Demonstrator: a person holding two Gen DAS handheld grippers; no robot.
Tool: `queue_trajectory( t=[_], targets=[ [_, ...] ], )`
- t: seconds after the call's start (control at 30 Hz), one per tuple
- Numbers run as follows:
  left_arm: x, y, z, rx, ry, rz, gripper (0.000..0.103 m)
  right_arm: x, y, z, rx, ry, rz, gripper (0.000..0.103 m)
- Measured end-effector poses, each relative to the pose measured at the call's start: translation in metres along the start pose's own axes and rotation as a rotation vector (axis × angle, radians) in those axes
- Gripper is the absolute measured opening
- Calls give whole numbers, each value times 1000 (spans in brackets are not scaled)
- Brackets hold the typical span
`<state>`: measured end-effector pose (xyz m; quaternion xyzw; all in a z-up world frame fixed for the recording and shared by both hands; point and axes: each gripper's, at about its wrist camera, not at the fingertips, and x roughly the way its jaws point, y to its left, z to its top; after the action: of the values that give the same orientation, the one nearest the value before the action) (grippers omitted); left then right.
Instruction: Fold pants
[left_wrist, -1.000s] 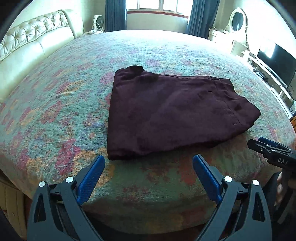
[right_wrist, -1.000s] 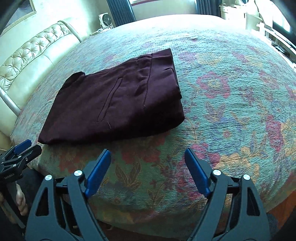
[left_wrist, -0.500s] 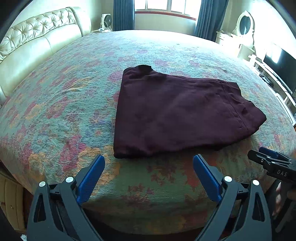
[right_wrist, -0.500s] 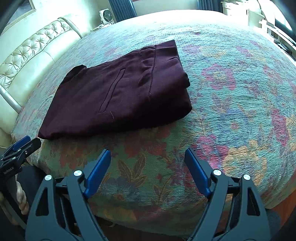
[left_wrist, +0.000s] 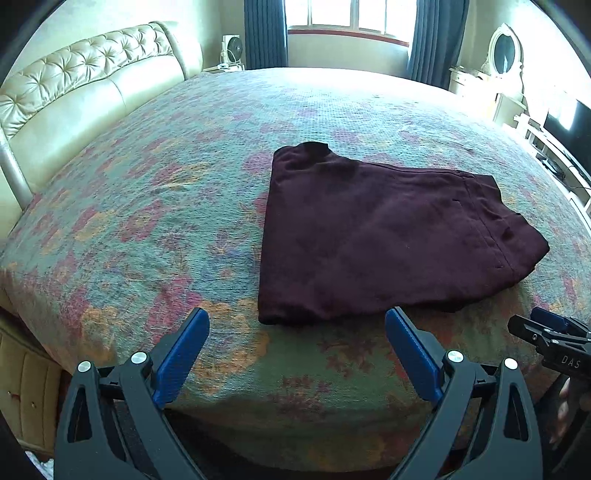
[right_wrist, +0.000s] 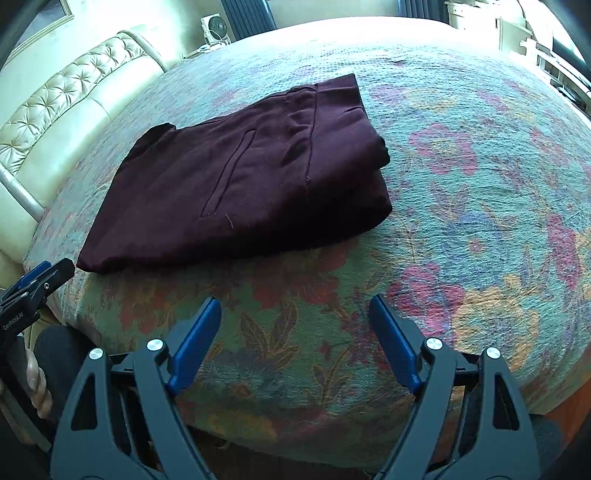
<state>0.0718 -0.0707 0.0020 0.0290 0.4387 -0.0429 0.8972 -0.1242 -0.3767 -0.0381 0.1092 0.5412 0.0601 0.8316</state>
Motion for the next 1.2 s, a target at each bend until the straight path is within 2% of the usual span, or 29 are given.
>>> queue_trajectory(
  t=[0.2, 0.7, 0.87, 0.97, 1.03, 1.2],
  targets=[
    [4, 1, 0, -3, 21, 24, 95, 1, 2, 0, 0, 2, 0, 83],
    [1, 1, 1, -5, 1, 24, 95, 2, 3, -2, 1, 2, 0, 83],
    [-2, 6, 3, -55, -18, 50, 95, 2, 3, -1, 1, 0, 0, 84],
    [-8, 12, 4, -92, -70, 0, 95, 2, 4, -2, -2, 0, -1, 84],
    [-9, 10, 6, -74, -78, 11, 95, 3, 4, -2, 0, 0, 1, 84],
    [-5, 12, 9, -67, -42, 4, 95, 1, 3, -3, 15, -1, 11, 84]
  ],
)
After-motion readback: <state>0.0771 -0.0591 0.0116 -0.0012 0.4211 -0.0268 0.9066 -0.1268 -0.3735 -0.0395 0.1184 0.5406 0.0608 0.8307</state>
